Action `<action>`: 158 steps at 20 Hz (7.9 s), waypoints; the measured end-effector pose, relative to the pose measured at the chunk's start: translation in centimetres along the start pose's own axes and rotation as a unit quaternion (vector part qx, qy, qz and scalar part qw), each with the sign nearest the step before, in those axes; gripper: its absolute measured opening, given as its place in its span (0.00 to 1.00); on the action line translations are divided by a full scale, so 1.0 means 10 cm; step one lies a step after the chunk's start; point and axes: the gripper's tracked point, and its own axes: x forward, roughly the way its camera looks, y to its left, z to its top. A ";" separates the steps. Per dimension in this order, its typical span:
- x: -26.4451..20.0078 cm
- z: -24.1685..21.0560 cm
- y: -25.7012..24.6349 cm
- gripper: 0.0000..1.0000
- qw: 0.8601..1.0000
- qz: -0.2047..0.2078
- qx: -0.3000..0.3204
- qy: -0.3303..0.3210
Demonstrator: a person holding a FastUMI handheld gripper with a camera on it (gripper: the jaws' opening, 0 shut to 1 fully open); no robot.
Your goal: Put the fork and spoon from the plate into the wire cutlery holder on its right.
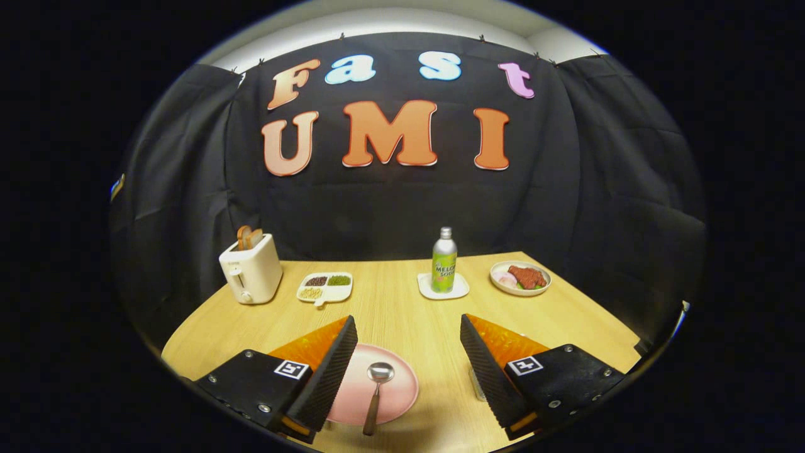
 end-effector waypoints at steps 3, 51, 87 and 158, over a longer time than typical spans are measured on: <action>0.10 -0.36 0.16 0.99 0.999 0.012 -0.013 0.036; -0.02 -0.68 -0.06 0.03 0.985 0.038 -0.020 0.170; 0.22 -1.12 -1.42 0.04 0.858 -0.017 -0.088 0.506; -0.22 -0.43 -0.30 0.05 0.960 0.028 -0.035 0.276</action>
